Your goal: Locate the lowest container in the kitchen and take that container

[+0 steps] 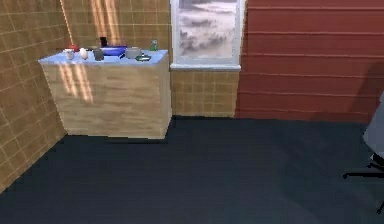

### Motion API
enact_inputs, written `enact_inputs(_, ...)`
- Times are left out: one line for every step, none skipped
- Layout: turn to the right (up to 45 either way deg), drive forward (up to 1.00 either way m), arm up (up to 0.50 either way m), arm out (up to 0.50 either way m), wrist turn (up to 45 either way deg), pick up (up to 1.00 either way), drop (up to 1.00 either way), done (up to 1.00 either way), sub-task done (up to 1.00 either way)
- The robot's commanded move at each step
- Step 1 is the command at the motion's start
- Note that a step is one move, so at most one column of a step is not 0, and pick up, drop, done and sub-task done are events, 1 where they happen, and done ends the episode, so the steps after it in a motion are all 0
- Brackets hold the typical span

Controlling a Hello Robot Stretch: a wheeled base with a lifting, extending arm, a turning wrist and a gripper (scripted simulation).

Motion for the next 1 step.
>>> enact_inputs(0.0, 1.0, 0.0, 0.0, 0.0, 0.0, 0.0, 0.0, 0.0)
